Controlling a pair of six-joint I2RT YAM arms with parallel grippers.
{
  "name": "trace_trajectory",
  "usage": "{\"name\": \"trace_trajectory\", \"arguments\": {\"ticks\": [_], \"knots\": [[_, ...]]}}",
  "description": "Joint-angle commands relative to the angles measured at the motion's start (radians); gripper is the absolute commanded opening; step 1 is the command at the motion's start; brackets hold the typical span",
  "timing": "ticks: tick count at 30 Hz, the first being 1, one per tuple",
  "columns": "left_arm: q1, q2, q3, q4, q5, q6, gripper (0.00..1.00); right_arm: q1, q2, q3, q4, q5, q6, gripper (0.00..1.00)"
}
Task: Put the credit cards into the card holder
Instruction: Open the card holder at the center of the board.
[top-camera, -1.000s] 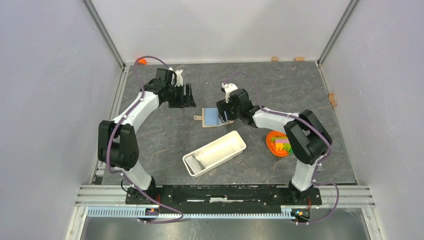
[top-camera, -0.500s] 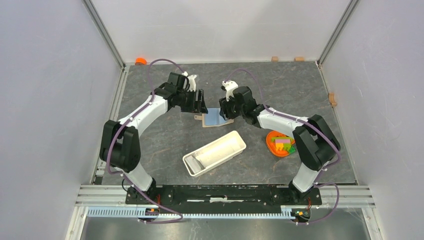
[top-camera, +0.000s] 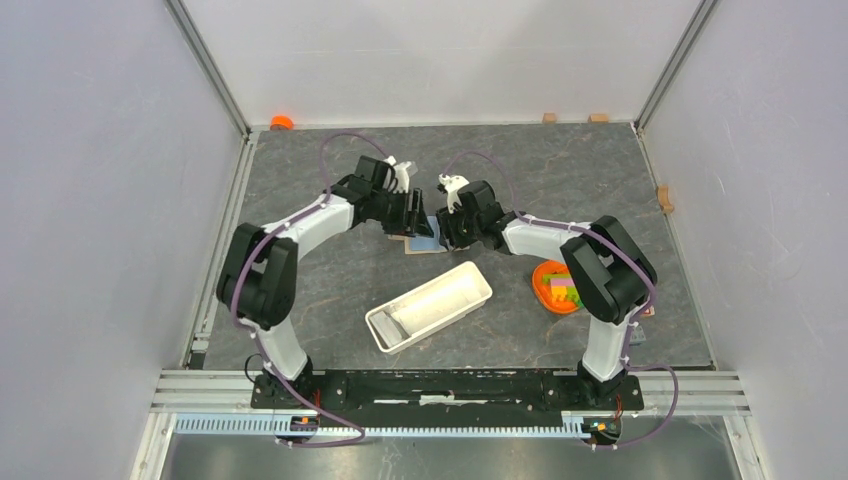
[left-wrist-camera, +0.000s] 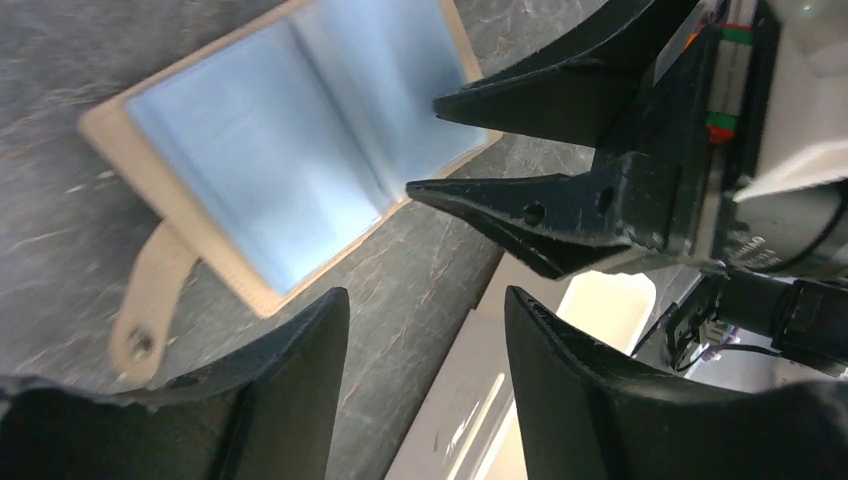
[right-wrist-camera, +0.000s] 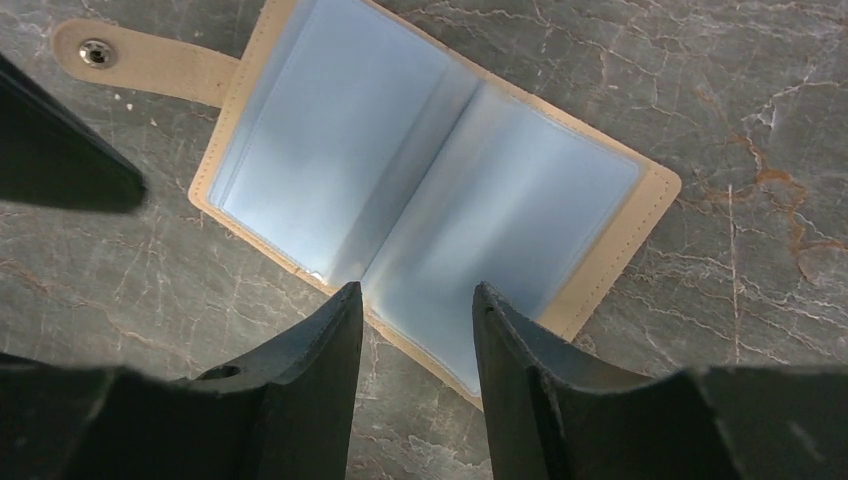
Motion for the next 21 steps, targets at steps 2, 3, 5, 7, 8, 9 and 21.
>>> {"name": "trace_trajectory", "arguments": {"ticks": [2,3,5,7,8,9,21], "knots": [[-0.022,0.090,0.016,0.145,0.087,-0.079,0.61,-0.011,0.016,0.018,0.027,0.015,0.027,0.49],[-0.023,0.098,0.013,0.162,0.084,-0.082,0.61,-0.012,0.016,0.012,0.032,0.017,0.030,0.50],[-0.022,0.121,0.014,0.182,0.070,-0.083,0.60,-0.015,0.017,0.005,0.035,0.018,0.037,0.50],[-0.024,0.153,0.024,0.158,0.049,-0.086,0.59,-0.018,0.017,0.000,0.033,0.017,0.043,0.50],[-0.024,0.167,0.025,0.150,0.042,-0.086,0.58,-0.020,0.013,-0.001,0.029,0.018,0.041,0.51],[-0.024,0.175,0.024,0.149,0.038,-0.087,0.57,-0.020,0.009,-0.003,0.028,0.020,0.042,0.52],[-0.037,0.077,0.004,0.159,-0.012,-0.086,0.60,-0.028,-0.126,-0.018,0.028,-0.054,0.016,0.59]]}}
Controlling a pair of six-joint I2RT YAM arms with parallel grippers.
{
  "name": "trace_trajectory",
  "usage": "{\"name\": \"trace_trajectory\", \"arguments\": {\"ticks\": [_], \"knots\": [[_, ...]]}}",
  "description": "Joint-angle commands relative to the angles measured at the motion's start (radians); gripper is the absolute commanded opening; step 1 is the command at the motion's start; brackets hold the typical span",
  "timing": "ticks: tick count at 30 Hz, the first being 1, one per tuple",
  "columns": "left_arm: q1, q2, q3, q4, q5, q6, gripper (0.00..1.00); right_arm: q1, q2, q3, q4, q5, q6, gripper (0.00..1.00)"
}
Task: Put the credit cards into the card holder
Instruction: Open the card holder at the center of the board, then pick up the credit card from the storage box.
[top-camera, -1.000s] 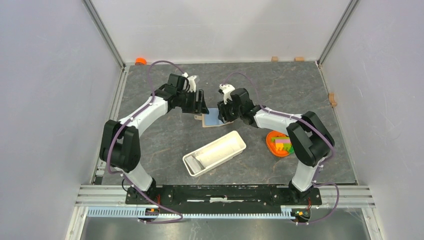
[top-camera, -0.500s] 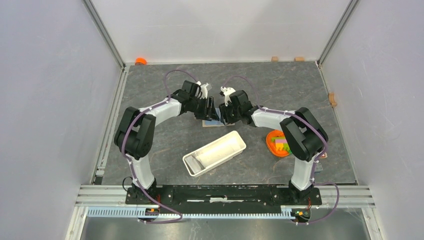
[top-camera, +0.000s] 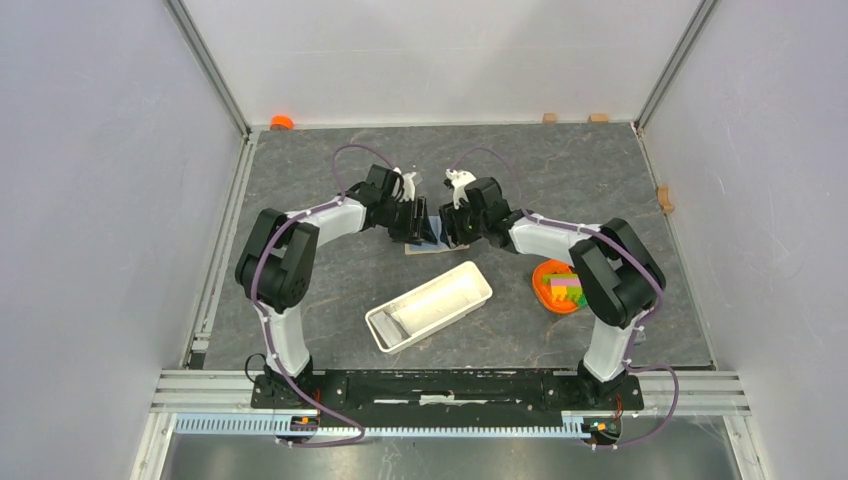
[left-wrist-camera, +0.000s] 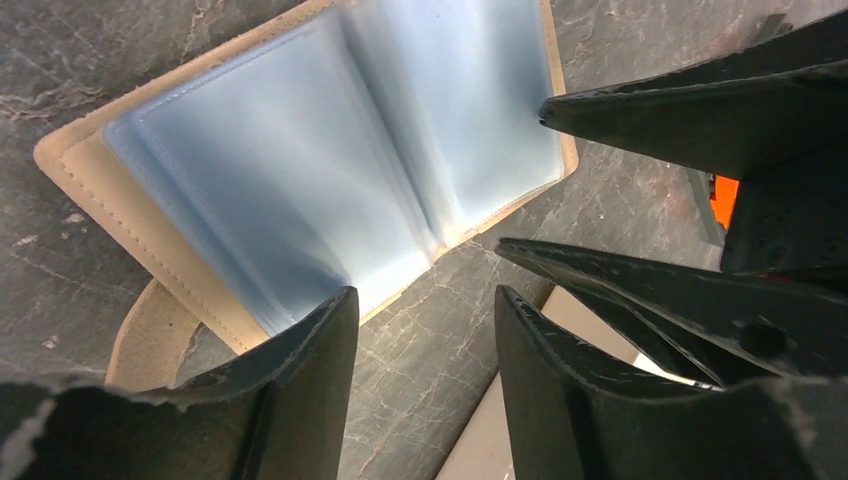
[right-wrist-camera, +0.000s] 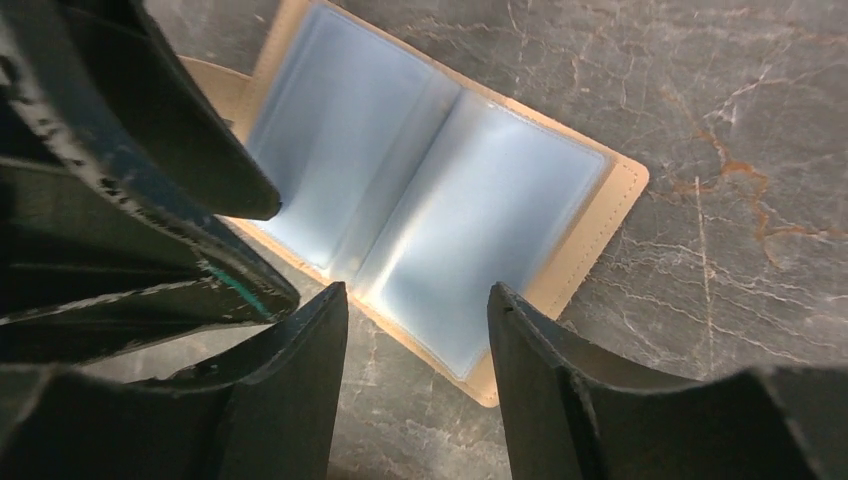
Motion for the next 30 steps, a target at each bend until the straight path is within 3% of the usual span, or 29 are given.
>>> {"name": "trace_trajectory", "arguments": {"ticks": [1,5,10,16,23,30], "knots": [[-0.007,-0.145,0.001,0.041,-0.027,-0.012,0.62,-0.004,-0.130,-0.006,0.014,-0.042,-0.017,0.60],[-0.005,-0.290,0.006,-0.029,-0.088,0.044,0.73,-0.004,-0.223,-0.017,-0.029,-0.047,-0.024,0.62],[-0.002,-0.460,0.018,-0.215,-0.242,0.139,0.80,0.018,-0.359,-0.061,-0.134,-0.064,-0.002,0.63],[0.002,-0.639,-0.061,-0.298,-0.430,0.192,0.99,0.136,-0.541,-0.204,-0.140,-0.073,0.102,0.73],[0.006,-0.739,-0.143,-0.298,-0.603,0.229,1.00,0.358,-0.623,-0.309,-0.082,-0.021,0.230,0.80],[0.005,-0.797,-0.171,-0.289,-0.610,0.221,1.00,0.574,-0.527,-0.195,-0.142,0.175,0.257,0.86]]}}
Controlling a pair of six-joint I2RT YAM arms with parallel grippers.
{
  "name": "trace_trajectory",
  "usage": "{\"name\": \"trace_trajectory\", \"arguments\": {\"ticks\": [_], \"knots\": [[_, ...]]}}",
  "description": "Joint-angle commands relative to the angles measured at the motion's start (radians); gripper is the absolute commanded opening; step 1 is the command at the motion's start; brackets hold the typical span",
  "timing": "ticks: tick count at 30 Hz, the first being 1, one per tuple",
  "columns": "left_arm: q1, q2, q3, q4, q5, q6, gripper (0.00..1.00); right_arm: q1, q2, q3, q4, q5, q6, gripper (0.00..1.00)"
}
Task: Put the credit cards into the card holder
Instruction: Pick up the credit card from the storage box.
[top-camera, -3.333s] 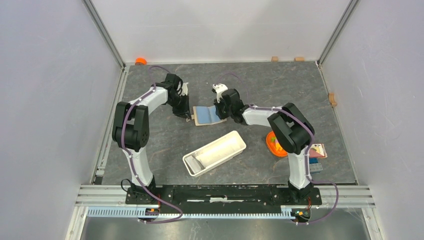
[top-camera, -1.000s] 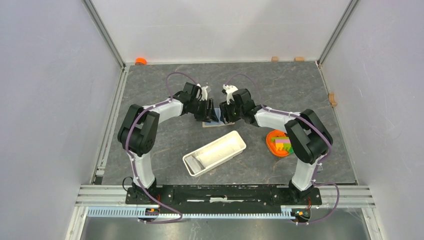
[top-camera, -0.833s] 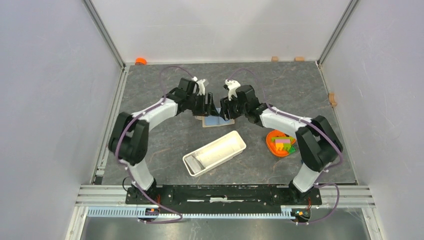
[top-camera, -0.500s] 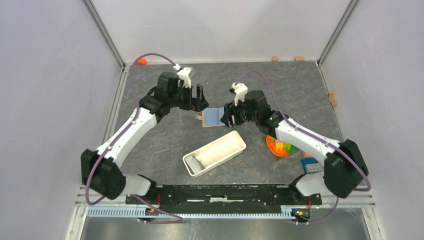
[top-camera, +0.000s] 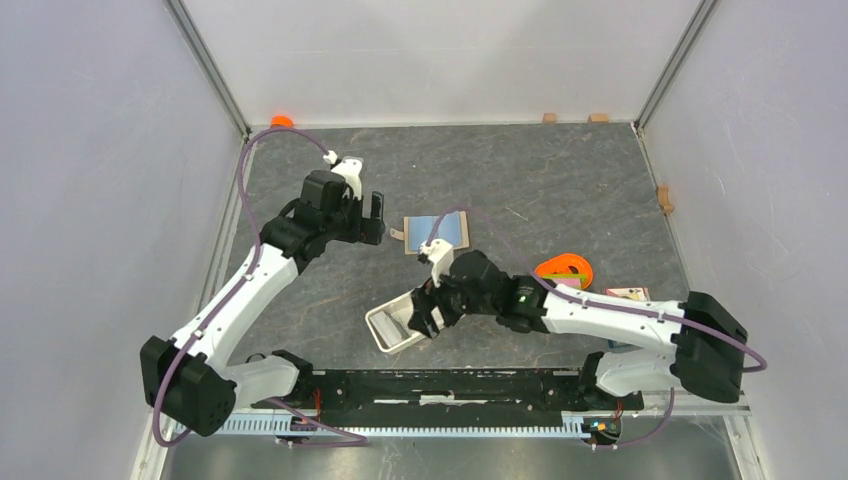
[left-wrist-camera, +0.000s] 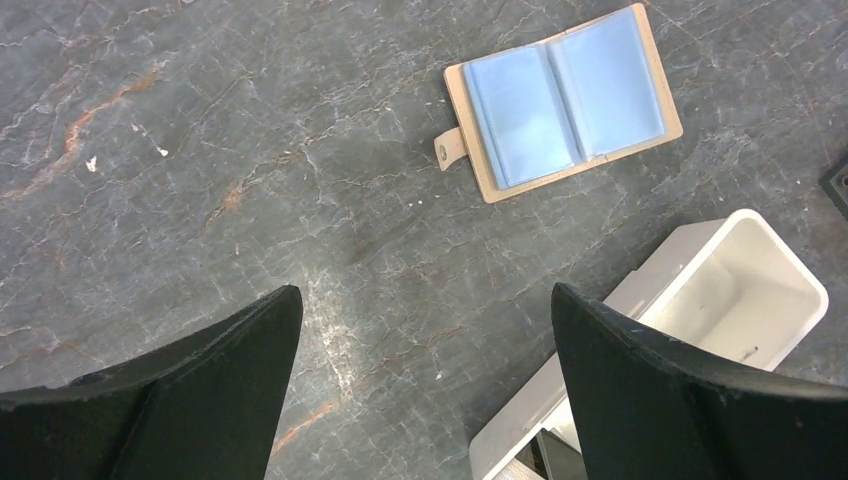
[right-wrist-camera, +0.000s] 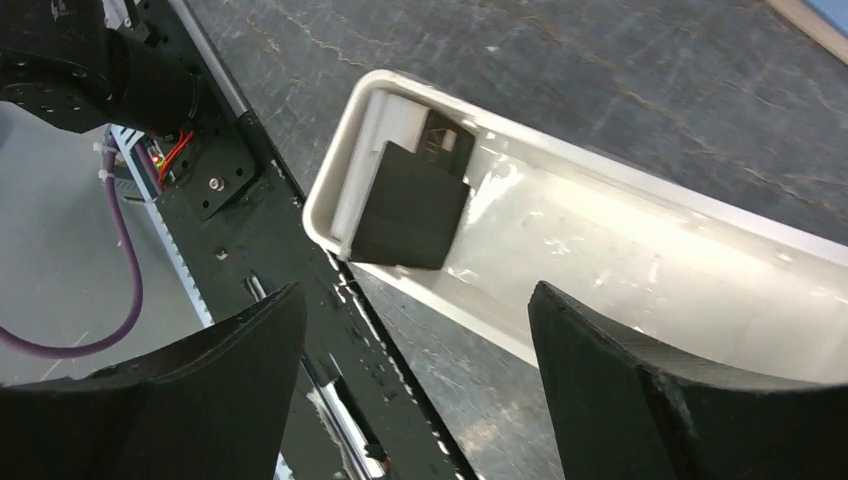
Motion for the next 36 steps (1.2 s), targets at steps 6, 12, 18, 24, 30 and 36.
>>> {"name": "trace_trajectory", "arguments": {"ticks": [6,12,18,24,30,36], "knots": [[0.004,-0.068,-0.008,0.016,-0.041,0.035,1.00,0.193,0.167,0.201,-0.075,0.255,0.057,0.90],[0.005,-0.083,-0.012,0.017,-0.064,0.041,1.00,0.250,0.228,0.256,-0.110,0.327,0.071,0.96],[0.005,-0.086,-0.017,0.021,-0.056,0.041,1.00,0.250,0.255,0.261,-0.129,0.342,0.089,0.94],[0.004,-0.085,-0.018,0.022,-0.053,0.039,1.00,0.250,0.289,0.250,-0.077,0.281,0.092,0.90],[0.005,-0.083,-0.018,0.022,-0.046,0.037,1.00,0.251,0.351,0.297,-0.050,0.240,0.079,0.84],[0.005,-0.083,-0.020,0.024,-0.038,0.036,1.00,0.251,0.378,0.327,-0.055,0.214,0.069,0.78]]}}
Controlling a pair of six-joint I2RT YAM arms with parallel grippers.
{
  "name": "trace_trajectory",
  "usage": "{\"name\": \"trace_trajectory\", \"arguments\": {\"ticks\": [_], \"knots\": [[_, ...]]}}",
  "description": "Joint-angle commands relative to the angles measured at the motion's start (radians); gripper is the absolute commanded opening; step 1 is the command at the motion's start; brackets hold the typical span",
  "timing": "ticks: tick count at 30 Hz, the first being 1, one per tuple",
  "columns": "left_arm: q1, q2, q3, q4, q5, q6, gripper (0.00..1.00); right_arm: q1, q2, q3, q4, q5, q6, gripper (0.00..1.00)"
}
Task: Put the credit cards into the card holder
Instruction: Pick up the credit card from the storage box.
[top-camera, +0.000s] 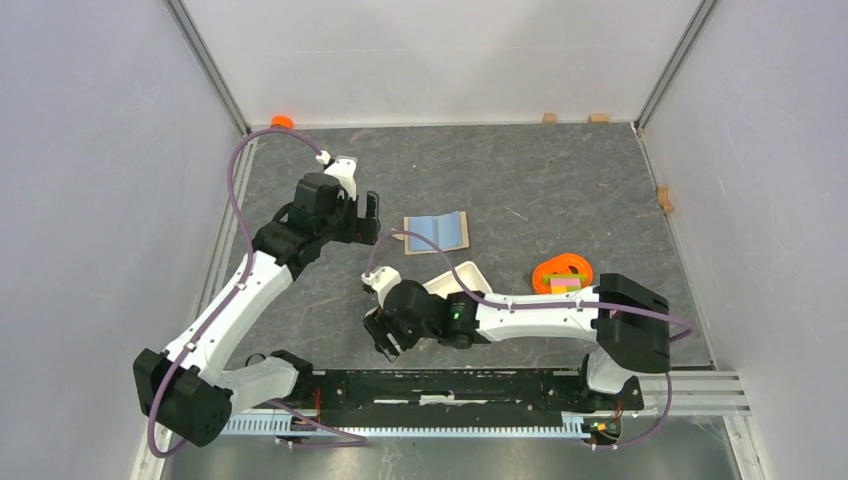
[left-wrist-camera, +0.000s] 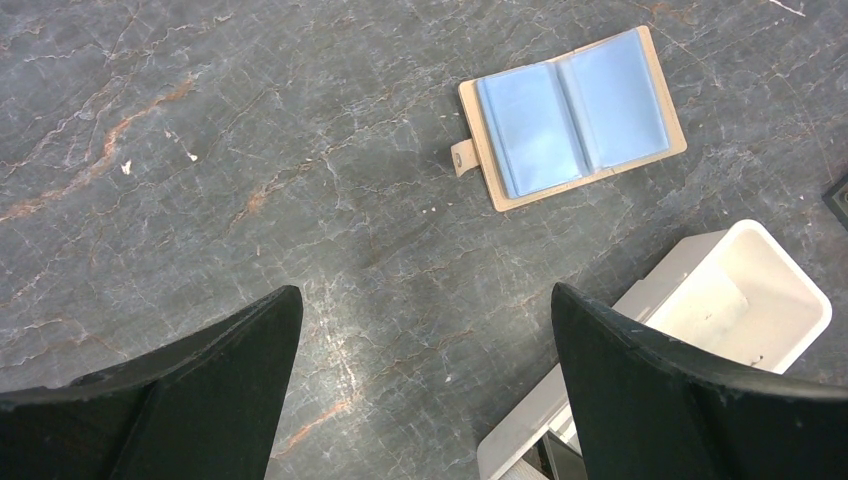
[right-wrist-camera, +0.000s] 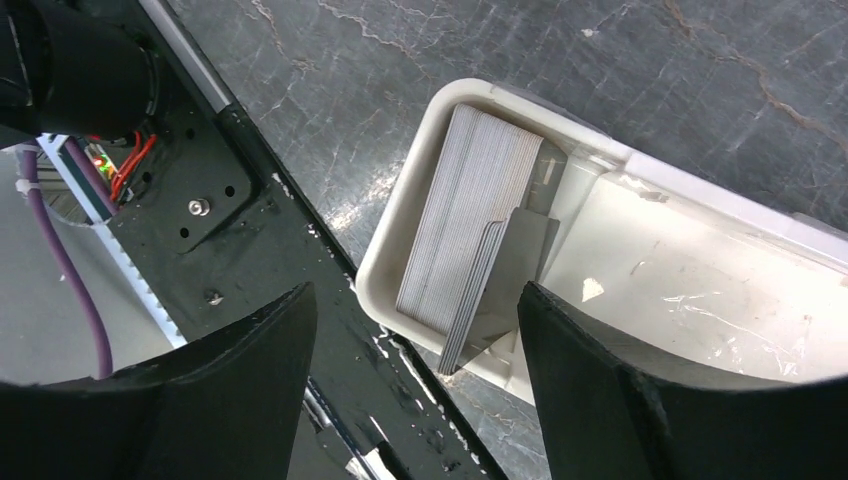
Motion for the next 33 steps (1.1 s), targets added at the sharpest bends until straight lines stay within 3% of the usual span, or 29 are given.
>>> {"name": "trace_trajectory", "arguments": {"ticks": [1,17,33], "knots": [[0.005,-0.022,-0.006,0.025,0.002,0.031,1.00,0.001,-0.004,0.045,0.033,-0.024,-0.005,0.77],[0.005,-0.025,-0.012,0.026,0.004,0.029,1.00,0.022,-0.038,0.052,0.033,-0.039,-0.005,0.60],[0.004,-0.027,-0.014,0.026,0.009,0.028,1.00,0.027,-0.048,0.059,0.013,-0.023,0.002,0.35]]}}
